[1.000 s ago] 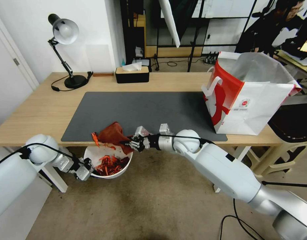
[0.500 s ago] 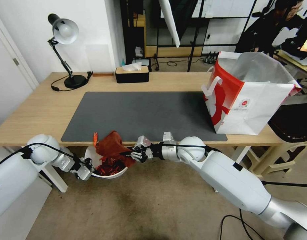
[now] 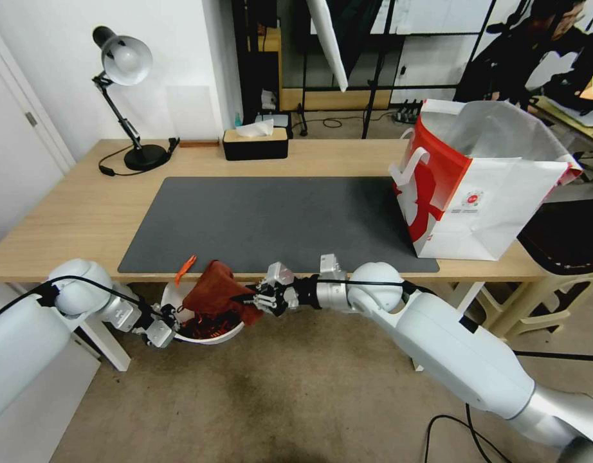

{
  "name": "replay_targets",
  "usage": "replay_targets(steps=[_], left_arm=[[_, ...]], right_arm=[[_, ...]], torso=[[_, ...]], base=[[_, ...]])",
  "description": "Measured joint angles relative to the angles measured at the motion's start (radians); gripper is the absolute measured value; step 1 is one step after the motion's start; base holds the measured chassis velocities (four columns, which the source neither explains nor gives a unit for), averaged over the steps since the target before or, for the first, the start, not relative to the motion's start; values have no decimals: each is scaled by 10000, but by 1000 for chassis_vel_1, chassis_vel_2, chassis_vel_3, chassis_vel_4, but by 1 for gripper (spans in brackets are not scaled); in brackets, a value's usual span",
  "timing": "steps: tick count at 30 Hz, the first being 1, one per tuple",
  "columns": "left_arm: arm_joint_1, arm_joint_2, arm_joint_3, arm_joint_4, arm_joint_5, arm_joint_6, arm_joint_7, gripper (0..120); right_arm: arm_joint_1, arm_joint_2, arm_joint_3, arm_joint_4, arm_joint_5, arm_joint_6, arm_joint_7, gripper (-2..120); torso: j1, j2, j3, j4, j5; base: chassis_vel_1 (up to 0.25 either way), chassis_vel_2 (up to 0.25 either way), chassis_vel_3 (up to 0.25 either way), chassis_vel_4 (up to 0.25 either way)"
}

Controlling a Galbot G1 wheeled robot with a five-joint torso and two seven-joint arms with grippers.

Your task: Sweep shrimp from table into container with towel, then put container into takeout bag.

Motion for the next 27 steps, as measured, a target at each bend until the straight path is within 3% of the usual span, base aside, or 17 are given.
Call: replay_targets(steps=[11, 17, 19, 20, 21, 22, 24, 27], left_arm=[[35, 26, -44, -16, 0, 0, 1, 0], [92, 51, -87, -56, 0, 0, 3, 0], [147, 80, -140, -72, 0, 0, 10, 0], [147, 80, -140, -72, 0, 0, 10, 0], [165, 88, -173, -92, 0, 1, 14, 0], [173, 97, -190, -112, 0, 5, 16, 0], [175, 127, -216, -138, -9, 7, 17, 0], [234, 263, -326, -157, -80, 23, 22, 0]], right_arm=[[140, 28, 281, 19, 552, 0, 305, 5], [302, 193, 344, -168, 1101, 120, 1119, 5], [727, 720, 30, -813, 1504, 168, 3162, 5], [727, 720, 30, -813, 1504, 168, 3162, 5], [1032, 1079, -289, -1296, 1567, -43, 4096, 5], [1249, 1361, -523, -1661, 1536, -203, 4375, 5], [1589, 1742, -834, -2160, 1341, -397, 4427, 5], [2315, 2138, -1582, -2916, 1020, -510, 3138, 5]], torso=[[1, 0, 0, 0, 0], [0, 0, 0, -2, 0], [1, -1, 1, 1, 0], [1, -1, 1, 1, 0], [3, 0, 0, 3, -2], [2, 0, 1, 0, -1], [2, 0, 0, 2, -1], [3, 0, 1, 2, -1]], base=[[0, 0, 0, 0], [0, 0, 0, 0], [0, 0, 0, 0], [0, 0, 0, 0], [0, 0, 0, 0], [0, 0, 0, 0], [0, 0, 0, 0], [0, 0, 0, 0]])
